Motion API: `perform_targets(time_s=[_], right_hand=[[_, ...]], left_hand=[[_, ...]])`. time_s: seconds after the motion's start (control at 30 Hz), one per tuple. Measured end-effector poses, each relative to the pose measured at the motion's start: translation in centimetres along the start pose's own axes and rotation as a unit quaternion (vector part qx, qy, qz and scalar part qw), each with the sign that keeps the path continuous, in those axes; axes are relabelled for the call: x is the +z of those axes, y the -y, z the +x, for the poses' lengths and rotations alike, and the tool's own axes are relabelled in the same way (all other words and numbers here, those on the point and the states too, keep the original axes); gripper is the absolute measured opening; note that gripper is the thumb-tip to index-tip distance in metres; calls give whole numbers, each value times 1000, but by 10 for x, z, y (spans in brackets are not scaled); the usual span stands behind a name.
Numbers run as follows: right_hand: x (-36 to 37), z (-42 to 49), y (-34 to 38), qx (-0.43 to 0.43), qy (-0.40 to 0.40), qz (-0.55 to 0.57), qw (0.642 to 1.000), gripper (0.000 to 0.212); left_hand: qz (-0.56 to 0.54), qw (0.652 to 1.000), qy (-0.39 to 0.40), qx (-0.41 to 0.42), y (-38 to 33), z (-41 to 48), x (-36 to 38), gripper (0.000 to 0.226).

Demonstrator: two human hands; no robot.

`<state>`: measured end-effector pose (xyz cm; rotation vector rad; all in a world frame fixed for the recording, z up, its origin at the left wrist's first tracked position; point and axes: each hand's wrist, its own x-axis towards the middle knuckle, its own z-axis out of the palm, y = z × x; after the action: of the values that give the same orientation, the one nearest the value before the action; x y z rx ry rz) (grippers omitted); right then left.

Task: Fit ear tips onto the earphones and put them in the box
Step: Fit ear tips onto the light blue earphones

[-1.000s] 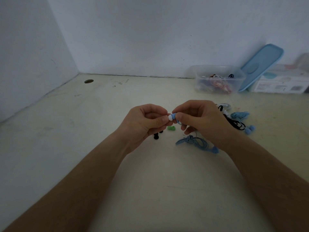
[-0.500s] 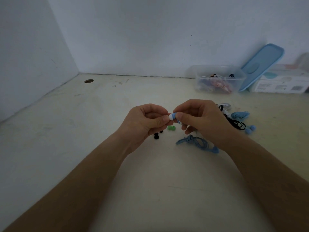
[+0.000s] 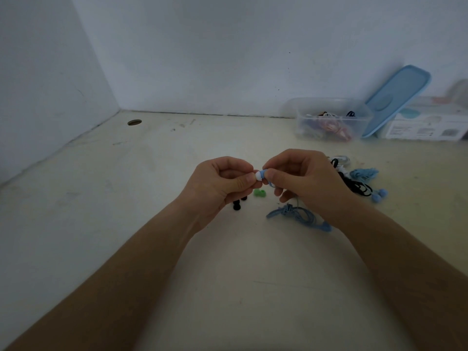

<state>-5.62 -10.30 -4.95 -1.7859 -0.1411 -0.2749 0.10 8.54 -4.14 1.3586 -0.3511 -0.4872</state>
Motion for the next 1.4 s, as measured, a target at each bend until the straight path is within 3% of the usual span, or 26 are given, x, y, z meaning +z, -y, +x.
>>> perform_targets(time_s=[0.5, 0.73, 1.1, 1.4], right_hand=[[0, -2, 3, 0, -11, 14, 1000, 8], [0, -1, 2, 26, -3, 38, 999, 7], [0, -1, 1, 11, 0, 29, 1000, 6], [-1, -1, 2, 14, -1, 31, 999, 7]], left_hand=[[-13, 1000, -2, 0, 1, 0, 1, 25], [-19, 1000, 4, -6, 0, 1, 1, 13], [-19, 1000, 7, -1, 2, 0, 3, 25], [-23, 1000, 11, 6, 1, 0, 2, 22]])
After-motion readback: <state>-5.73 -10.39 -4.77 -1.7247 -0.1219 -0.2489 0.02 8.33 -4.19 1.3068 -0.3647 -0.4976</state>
